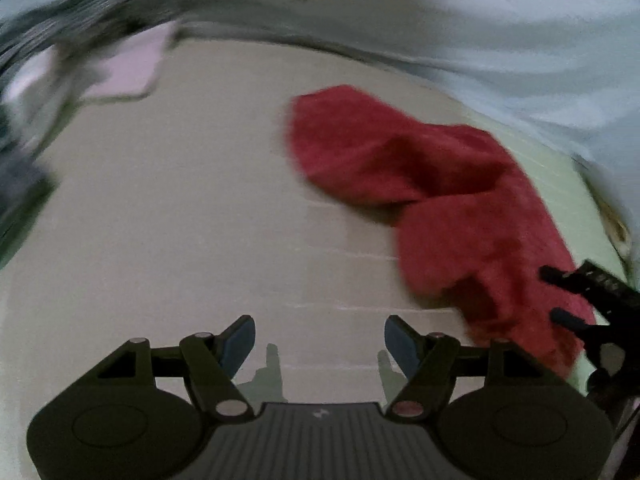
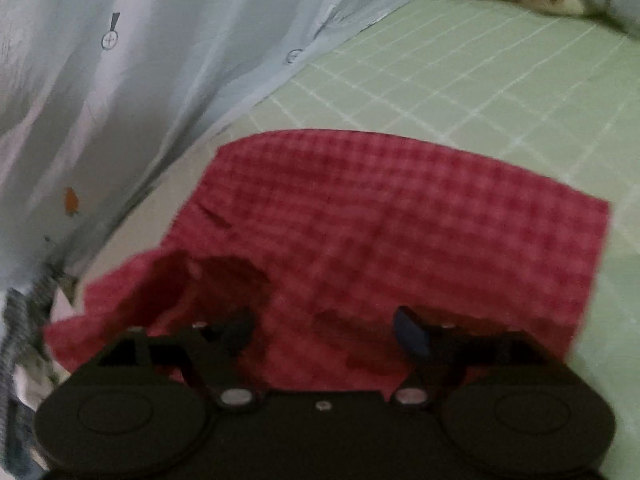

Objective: Fold clothes

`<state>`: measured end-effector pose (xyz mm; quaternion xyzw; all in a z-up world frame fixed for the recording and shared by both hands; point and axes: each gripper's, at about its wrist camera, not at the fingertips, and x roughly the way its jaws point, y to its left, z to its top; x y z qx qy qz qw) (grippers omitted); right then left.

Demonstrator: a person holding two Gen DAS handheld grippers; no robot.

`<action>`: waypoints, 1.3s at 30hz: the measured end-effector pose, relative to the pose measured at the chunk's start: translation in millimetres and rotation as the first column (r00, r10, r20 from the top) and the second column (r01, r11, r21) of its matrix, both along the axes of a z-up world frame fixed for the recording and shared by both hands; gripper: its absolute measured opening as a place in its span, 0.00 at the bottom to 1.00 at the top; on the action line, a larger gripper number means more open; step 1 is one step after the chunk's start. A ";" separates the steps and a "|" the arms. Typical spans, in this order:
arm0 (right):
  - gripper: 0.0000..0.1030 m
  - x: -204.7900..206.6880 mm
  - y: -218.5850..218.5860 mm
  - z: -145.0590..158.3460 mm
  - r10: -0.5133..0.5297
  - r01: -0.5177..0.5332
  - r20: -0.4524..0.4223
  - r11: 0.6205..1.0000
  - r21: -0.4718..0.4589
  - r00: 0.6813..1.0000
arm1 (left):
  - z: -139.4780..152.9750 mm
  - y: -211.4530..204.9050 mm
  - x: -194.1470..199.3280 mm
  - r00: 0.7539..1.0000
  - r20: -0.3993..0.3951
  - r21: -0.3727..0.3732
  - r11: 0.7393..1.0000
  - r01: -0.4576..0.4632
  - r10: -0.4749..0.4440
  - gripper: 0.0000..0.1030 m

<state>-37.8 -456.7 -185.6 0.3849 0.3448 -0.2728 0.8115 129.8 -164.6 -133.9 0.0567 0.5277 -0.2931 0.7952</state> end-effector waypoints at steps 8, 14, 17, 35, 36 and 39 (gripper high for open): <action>0.78 -28.1 -3.7 -3.7 -0.027 0.026 -0.038 0.999 -0.022 0.999 | 4.8 -77.1 -17.6 0.968 0.105 -0.003 0.974 0.228 -0.227 0.70; 0.78 -34.5 -11.6 2.3 -0.053 0.050 -0.047 0.997 -0.059 0.997 | 3.4 -102.1 -10.9 0.966 0.119 -0.016 0.973 0.231 -0.228 0.19; 0.78 -36.1 -13.5 2.8 -0.063 0.060 -0.045 0.997 -0.058 0.997 | 9.8 -94.7 -8.6 0.973 0.120 -0.028 0.979 0.204 -0.199 0.06; 0.80 -40.5 9.1 0.8 0.019 -0.040 -0.143 0.989 -0.143 0.990 | 70.0 141.7 -45.8 0.881 0.046 -0.039 0.882 -0.469 0.471 0.22; 0.80 -41.8 9.7 1.6 0.022 -0.045 -0.148 0.987 -0.154 0.989 | 63.2 145.8 -48.9 0.877 0.033 -0.029 0.878 -0.478 0.479 0.25; 0.82 -47.3 7.0 3.7 -0.004 -0.027 -0.159 0.981 -0.194 0.987 | 50.1 142.2 -59.0 0.889 0.019 0.007 0.889 -0.458 0.457 0.39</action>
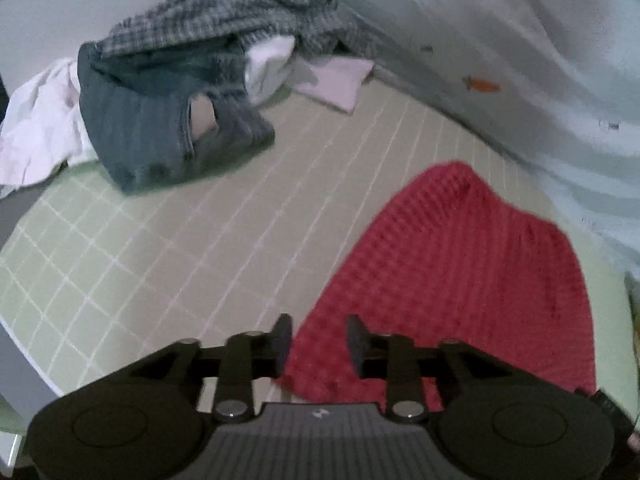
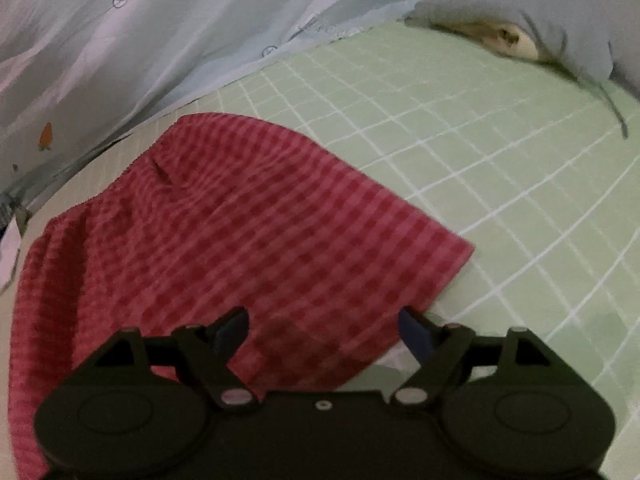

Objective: Fold clothes

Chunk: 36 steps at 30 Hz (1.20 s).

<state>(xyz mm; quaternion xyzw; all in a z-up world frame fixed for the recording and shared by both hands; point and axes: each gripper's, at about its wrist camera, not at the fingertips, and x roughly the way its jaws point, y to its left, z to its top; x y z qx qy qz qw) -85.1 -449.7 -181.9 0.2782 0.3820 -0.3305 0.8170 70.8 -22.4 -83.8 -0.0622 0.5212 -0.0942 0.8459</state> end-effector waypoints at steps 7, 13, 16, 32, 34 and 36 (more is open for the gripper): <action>0.86 -21.1 -22.1 1.5 -0.124 0.124 0.013 0.992 -0.017 0.992 | -7.1 -21.7 -15.3 0.994 0.010 0.035 0.994 0.108 -0.108 0.53; 0.86 -40.0 -17.8 -2.8 -0.119 0.116 0.033 0.990 0.079 0.992 | -23.8 -63.1 -19.7 0.965 -0.007 0.076 0.962 0.261 -0.261 0.68; 0.86 -43.5 -1.6 -1.9 0.005 -0.007 0.035 0.998 0.063 0.999 | -37.1 -85.8 -24.9 0.935 -0.043 0.108 0.929 0.354 -0.352 0.69; 0.80 8.2 51.3 -8.3 0.419 -0.419 0.034 0.908 -0.011 0.907 | -98.9 -121.6 -41.5 0.845 -0.216 0.153 0.838 0.524 -0.489 0.72; 0.79 15.3 51.5 -4.7 0.432 -0.433 0.085 0.901 -0.004 0.898 | -98.3 -121.1 -41.8 0.848 -0.214 0.154 0.840 0.519 -0.485 0.73; 0.68 21.5 51.1 -3.6 0.425 -0.430 0.124 0.903 0.018 0.897 | -97.8 -121.3 -42.1 0.850 -0.213 0.156 0.842 0.516 -0.481 0.73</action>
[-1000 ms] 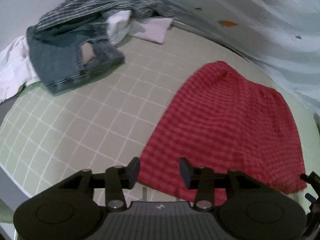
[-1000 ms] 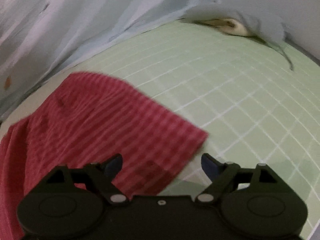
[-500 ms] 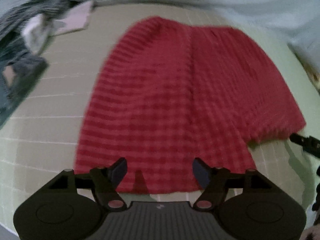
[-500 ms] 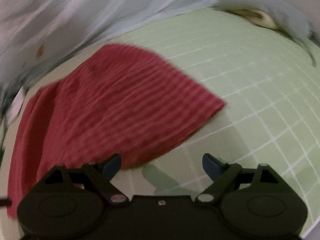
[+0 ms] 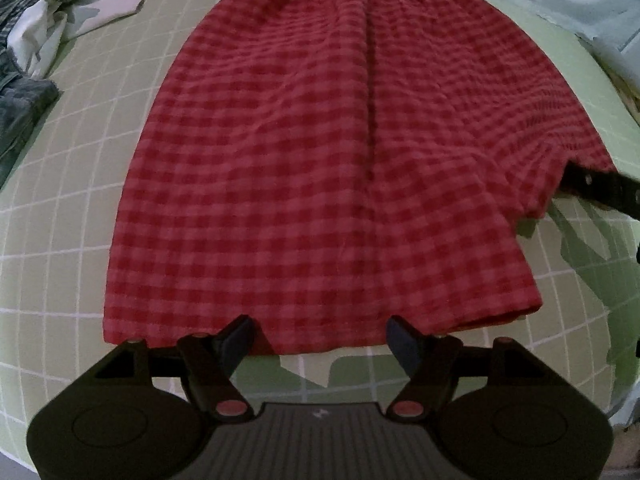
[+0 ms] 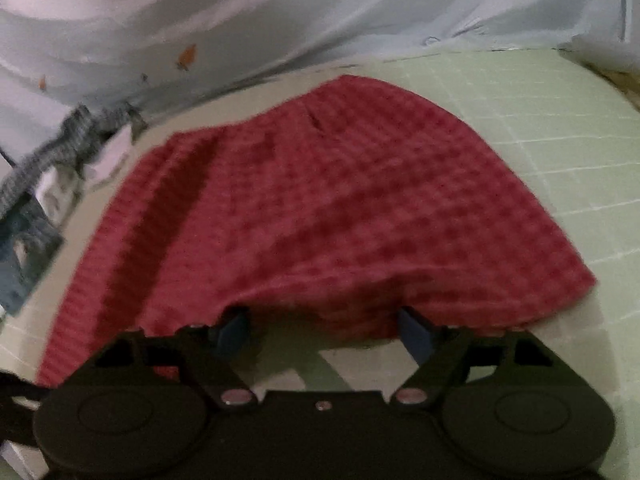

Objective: Fold clothes

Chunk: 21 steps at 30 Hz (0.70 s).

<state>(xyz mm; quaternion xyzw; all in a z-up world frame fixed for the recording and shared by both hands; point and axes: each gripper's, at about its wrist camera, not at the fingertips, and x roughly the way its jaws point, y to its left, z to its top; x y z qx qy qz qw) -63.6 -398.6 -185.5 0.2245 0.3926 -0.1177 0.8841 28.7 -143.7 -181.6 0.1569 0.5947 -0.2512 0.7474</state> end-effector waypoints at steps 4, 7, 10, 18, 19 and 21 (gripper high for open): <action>0.28 8.5 -0.9 -7.0 -0.018 0.019 -0.025 0.999 0.028 1.000 | 0.4 1.0 -1.0 1.000 -0.001 0.002 1.000 -0.004 0.004 0.73; 0.00 2.5 -2.0 -4.7 -0.039 0.038 0.011 0.999 0.031 0.999 | 2.7 4.1 -1.3 1.000 0.001 0.001 1.000 -0.011 0.011 0.73; 0.00 -14.9 -3.9 11.5 -0.067 0.067 0.060 0.998 0.009 0.996 | 4.7 9.8 -0.4 1.000 0.000 -0.001 1.000 -0.022 0.022 0.73; 0.01 -56.6 -10.6 55.2 -0.105 0.112 0.118 0.992 -0.052 0.987 | 7.0 19.0 0.8 0.999 -0.003 -0.004 0.999 -0.038 0.038 0.75; 0.07 -51.2 -7.9 48.7 -0.073 0.079 0.079 0.994 -0.070 0.994 | 7.0 19.4 0.8 0.999 -0.003 -0.004 0.999 -0.038 0.038 0.77; 0.24 -36.7 -0.4 30.2 0.002 -0.003 -0.009 0.995 -0.104 1.000 | 6.9 19.4 0.4 0.999 -0.004 -0.001 0.999 -0.034 0.034 0.79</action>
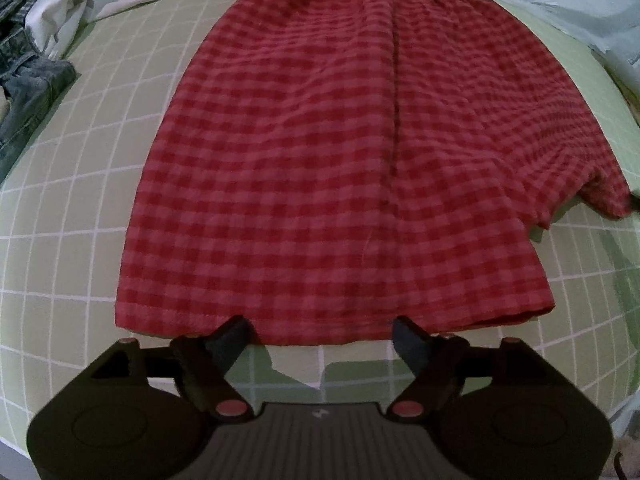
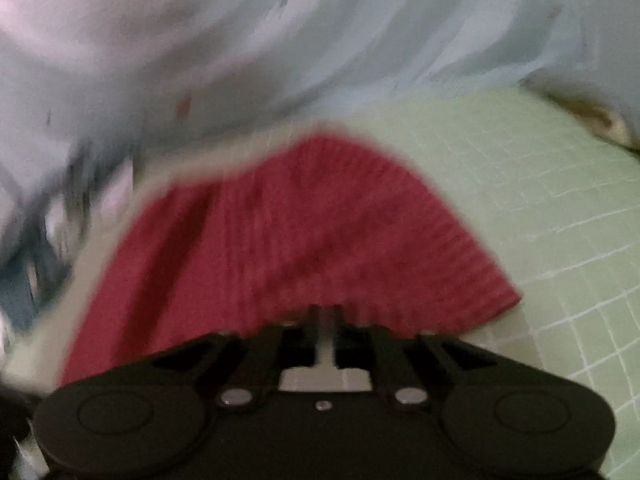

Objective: Fold clothes

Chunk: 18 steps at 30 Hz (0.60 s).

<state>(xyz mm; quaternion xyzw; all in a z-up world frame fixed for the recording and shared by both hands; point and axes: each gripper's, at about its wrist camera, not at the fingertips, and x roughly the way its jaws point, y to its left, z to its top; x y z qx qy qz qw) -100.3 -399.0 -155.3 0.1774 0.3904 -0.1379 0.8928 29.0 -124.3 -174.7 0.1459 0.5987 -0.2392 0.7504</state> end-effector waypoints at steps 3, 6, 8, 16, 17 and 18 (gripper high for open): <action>0.29 21.1 10.5 -25.7 0.094 -0.099 -0.119 0.994 -0.035 0.988 | 1.3 -1.0 -1.4 1.000 0.006 0.010 1.000 0.014 -0.014 0.79; 0.41 36.2 16.3 -32.6 0.114 -0.124 -0.126 0.990 -0.068 0.985 | 3.1 0.6 -2.9 1.000 0.009 0.016 1.000 0.019 -0.019 0.79; 0.51 44.9 16.8 -25.7 0.128 -0.136 -0.088 0.986 -0.092 0.988 | 3.1 3.0 -3.1 1.000 0.007 0.018 1.000 0.008 -0.008 0.79; 0.52 94.8 20.2 -13.7 0.217 -0.218 -0.027 0.969 -0.119 0.976 | 1.7 15.3 -3.4 0.999 -0.002 0.015 0.999 -0.045 0.045 0.79; 0.53 100.4 20.9 -16.4 0.221 -0.222 -0.026 0.970 -0.099 0.975 | 1.6 15.0 -4.2 0.999 -0.001 0.017 0.999 -0.042 0.042 0.79; 0.54 105.1 22.0 -20.8 0.218 -0.220 -0.034 0.972 -0.083 0.975 | 1.8 14.8 -4.9 0.999 0.000 0.020 0.999 -0.039 0.039 0.79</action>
